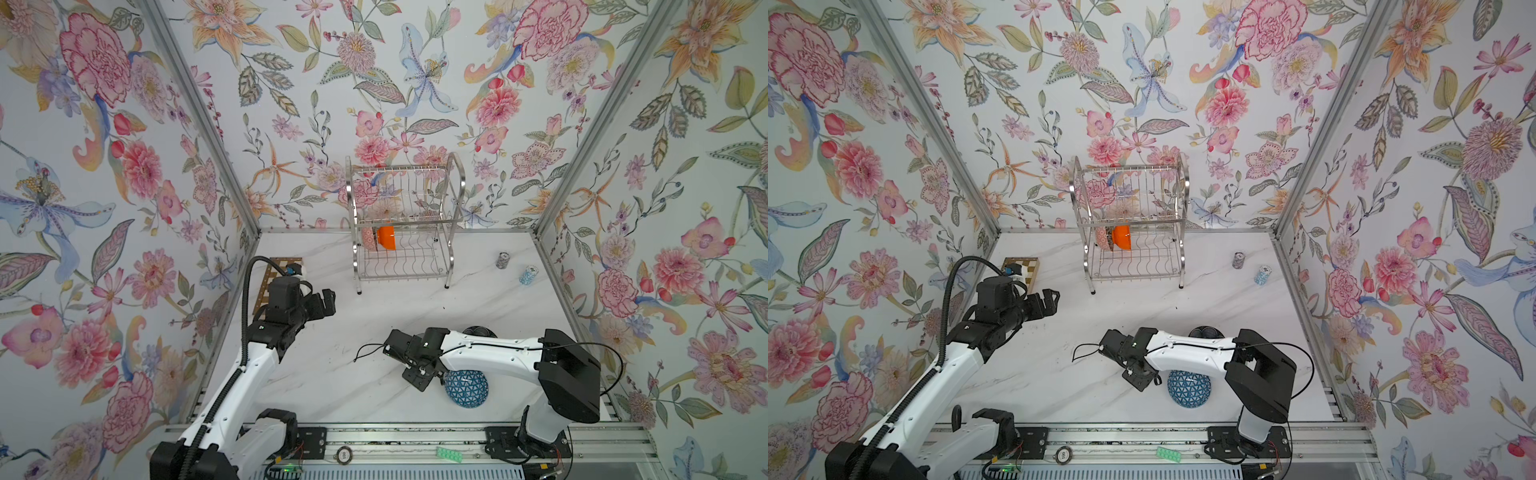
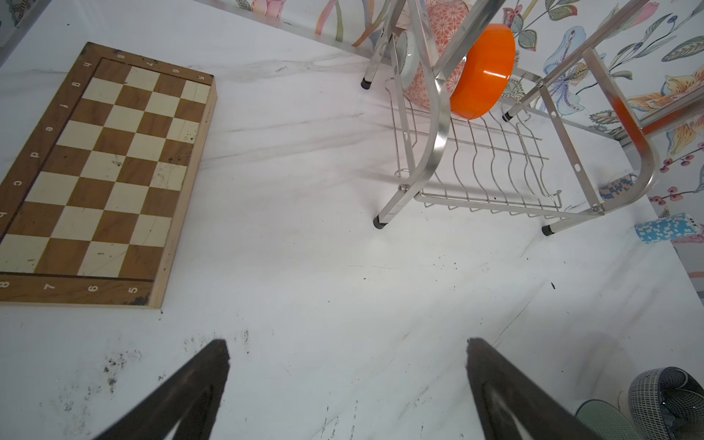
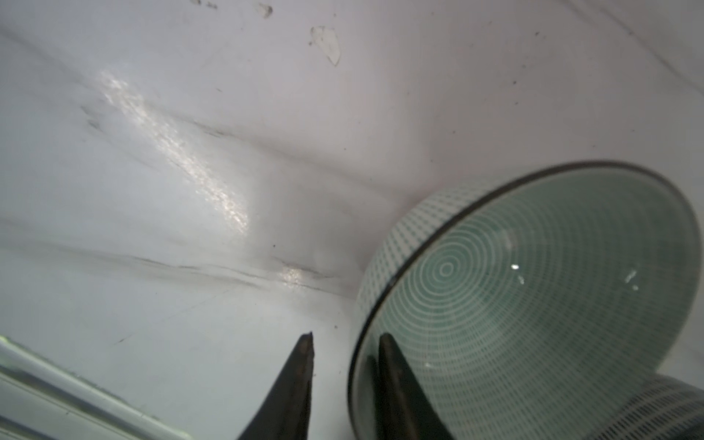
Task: Load bowls into a dish rack
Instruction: Pick up the bowl from the center of the table.
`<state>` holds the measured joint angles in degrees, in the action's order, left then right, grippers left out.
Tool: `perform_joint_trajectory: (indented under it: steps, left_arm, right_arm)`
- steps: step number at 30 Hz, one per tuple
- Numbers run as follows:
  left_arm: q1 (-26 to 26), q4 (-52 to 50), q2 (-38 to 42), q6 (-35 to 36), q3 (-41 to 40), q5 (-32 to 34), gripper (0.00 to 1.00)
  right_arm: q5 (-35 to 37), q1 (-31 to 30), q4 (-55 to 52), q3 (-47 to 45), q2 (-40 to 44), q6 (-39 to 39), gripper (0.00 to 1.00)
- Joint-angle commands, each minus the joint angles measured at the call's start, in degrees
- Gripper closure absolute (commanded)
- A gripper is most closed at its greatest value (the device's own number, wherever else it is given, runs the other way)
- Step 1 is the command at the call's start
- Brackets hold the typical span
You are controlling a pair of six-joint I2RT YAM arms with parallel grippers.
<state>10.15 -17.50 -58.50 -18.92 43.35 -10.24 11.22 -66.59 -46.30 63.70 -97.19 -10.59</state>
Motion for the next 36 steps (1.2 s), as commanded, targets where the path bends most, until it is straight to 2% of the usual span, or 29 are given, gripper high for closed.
perform_joint_trajectory:
  steps: [1,6,16,23,29,36]
  left_arm:
    - [0.4,-0.7,0.1,1.1,-0.2,0.5,0.01]
    - [0.4,-0.7,0.3,1.0,-0.3,0.4,0.01]
    - [0.4,-0.8,0.5,1.0,-0.3,0.5,0.01]
    - [0.4,-0.8,0.5,1.0,-0.3,0.5,0.01]
    - [0.3,-0.7,0.8,1.0,-0.3,0.6,0.01]
    - [0.3,-0.7,1.1,0.9,-0.3,0.7,0.01]
  right_arm:
    - [0.8,-0.4,-2.0,1.5,-0.7,-0.8,0.76]
    - [0.7,-0.5,-1.9,1.5,-1.0,-0.9,0.88]
    - [0.2,0.3,-0.6,2.6,-0.3,-0.4,0.99]
    - [-1.7,2.6,3.6,3.6,3.5,0.1,1.0]
    - [-10.6,8.7,17.5,0.9,10.8,-1.9,1.0]
    - [-17.4,13.8,46.3,-8.3,14.3,-14.6,1.0]
